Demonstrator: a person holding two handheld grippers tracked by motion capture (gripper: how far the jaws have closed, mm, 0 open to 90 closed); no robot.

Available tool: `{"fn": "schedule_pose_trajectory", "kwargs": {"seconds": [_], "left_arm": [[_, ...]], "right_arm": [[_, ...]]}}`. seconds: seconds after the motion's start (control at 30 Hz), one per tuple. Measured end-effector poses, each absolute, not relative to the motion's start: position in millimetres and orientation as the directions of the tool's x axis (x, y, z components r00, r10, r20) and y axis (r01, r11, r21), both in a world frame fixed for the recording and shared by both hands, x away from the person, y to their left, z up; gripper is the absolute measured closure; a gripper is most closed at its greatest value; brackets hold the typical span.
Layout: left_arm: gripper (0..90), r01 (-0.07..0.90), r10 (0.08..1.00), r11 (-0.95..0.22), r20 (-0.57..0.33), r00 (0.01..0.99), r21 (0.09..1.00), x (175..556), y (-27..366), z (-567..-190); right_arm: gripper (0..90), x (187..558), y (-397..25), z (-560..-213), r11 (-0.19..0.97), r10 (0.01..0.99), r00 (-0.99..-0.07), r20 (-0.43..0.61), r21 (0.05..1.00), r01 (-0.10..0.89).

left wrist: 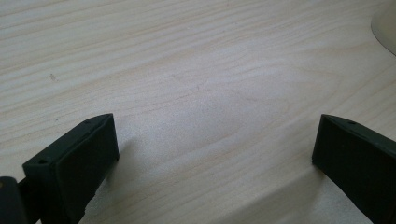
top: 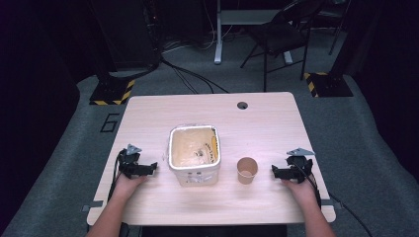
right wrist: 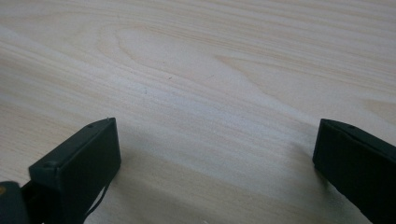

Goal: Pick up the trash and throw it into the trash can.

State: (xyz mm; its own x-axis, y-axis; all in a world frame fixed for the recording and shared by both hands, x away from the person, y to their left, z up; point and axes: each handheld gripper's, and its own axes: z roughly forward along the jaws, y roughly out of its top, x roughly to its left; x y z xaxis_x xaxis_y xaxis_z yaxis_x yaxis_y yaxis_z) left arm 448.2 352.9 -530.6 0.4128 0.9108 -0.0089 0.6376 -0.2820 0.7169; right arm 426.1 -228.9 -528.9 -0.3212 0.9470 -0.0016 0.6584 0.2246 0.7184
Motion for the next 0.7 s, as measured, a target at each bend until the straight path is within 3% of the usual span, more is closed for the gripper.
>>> {"fn": "schedule_pose_trajectory", "kwargs": {"seconds": [0.23,0.7], "left_arm": [[0.0,0.641,0.912,-0.283,-0.008,0.411,0.713,449.1,352.6,-530.1],[0.0,0.638,0.91,-0.284,-0.009,0.415,0.716,447.5,352.6,-530.5]], "right_arm": [[1.7,426.0,-228.9,-528.7,0.225,0.946,-0.324,-0.001,0.721,0.656],[16.2,422.7,-232.2,-524.1,0.234,0.941,-0.339,0.003,0.718,0.656]]}}
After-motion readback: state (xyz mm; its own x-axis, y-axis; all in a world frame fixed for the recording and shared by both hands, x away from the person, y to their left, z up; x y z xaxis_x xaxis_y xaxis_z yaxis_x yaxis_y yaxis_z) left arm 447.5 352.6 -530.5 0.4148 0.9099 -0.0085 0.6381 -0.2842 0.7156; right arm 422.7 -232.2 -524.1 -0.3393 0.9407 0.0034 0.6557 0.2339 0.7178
